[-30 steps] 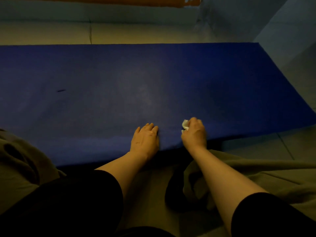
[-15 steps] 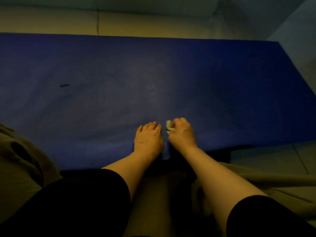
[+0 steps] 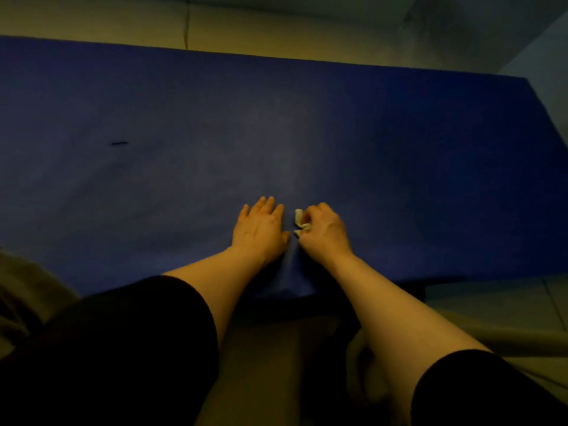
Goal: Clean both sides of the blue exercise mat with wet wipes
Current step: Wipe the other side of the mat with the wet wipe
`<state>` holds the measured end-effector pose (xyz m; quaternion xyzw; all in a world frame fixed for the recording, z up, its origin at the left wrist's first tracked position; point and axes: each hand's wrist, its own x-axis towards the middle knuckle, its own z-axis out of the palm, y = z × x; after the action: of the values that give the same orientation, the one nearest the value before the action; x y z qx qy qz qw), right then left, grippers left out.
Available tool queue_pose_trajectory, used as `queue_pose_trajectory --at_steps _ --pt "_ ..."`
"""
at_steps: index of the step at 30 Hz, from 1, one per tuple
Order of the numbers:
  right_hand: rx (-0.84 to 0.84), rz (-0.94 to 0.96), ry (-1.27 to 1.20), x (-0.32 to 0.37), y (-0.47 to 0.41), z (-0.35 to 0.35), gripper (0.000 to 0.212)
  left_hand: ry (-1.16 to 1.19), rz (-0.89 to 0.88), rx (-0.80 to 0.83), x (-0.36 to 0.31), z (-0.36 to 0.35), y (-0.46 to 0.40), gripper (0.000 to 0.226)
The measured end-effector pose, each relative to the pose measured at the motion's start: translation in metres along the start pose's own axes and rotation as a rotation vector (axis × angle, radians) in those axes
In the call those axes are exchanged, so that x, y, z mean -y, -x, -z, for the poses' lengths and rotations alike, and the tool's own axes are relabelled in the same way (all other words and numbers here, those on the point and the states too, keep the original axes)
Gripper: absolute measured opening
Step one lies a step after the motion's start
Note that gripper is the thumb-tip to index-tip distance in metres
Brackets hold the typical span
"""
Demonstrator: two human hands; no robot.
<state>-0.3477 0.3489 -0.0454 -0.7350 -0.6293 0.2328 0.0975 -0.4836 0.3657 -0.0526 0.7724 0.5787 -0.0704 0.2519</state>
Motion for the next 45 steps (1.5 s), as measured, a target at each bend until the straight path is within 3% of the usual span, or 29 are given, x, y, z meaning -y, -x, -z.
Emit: queue_pose_trajectory --at_steps 3,7,14,20,26,28,31,33,35,38,41,45 --pt "-0.037 -0.101 -0.061 -0.013 -0.01 0.013 0.031 0.024 0.051 0.085 0.011 0.007 -0.01 0.086" --pt "-0.139 -0.294 -0.039 -0.038 -0.023 0.026 0.031 0.028 0.073 0.116 0.007 0.003 -0.015 0.089" --pt "0.039 0.031 -0.068 0.009 -0.023 -0.019 0.021 0.019 0.126 0.11 0.003 -0.004 -0.018 0.09" --pt "-0.184 -0.287 -0.04 -0.041 -0.054 0.01 0.021 -0.112 0.094 0.135 -0.003 0.002 -0.028 0.102" --pt "0.042 0.118 -0.027 -0.011 -0.054 -0.016 0.016 -0.258 0.035 0.171 0.005 0.016 -0.056 0.138" --pt "-0.03 0.097 -0.011 -0.025 -0.066 -0.007 0.013 -0.267 0.021 0.199 0.009 0.018 -0.064 0.148" --pt "-0.188 -0.095 -0.066 -0.058 -0.085 0.014 0.007 -0.217 0.023 0.251 0.014 0.017 -0.071 0.156" --pt "-0.226 -0.092 0.006 -0.059 -0.09 0.014 0.006 -0.202 0.023 0.266 0.016 0.017 -0.073 0.158" --pt "-0.165 0.122 0.055 -0.044 -0.086 0.003 0.007 -0.198 0.021 0.279 0.015 0.02 -0.073 0.158" --pt "0.097 0.449 0.125 -0.025 -0.081 -0.003 0.01 -0.177 0.025 0.282 0.016 0.025 -0.076 0.156" --pt "0.189 0.412 0.24 -0.039 -0.106 0.019 0.013 -0.161 0.031 0.299 0.015 0.028 -0.077 0.157" --pt "0.052 0.215 0.245 -0.054 -0.124 0.034 0.011 -0.151 0.039 0.298 0.016 0.03 -0.076 0.156"
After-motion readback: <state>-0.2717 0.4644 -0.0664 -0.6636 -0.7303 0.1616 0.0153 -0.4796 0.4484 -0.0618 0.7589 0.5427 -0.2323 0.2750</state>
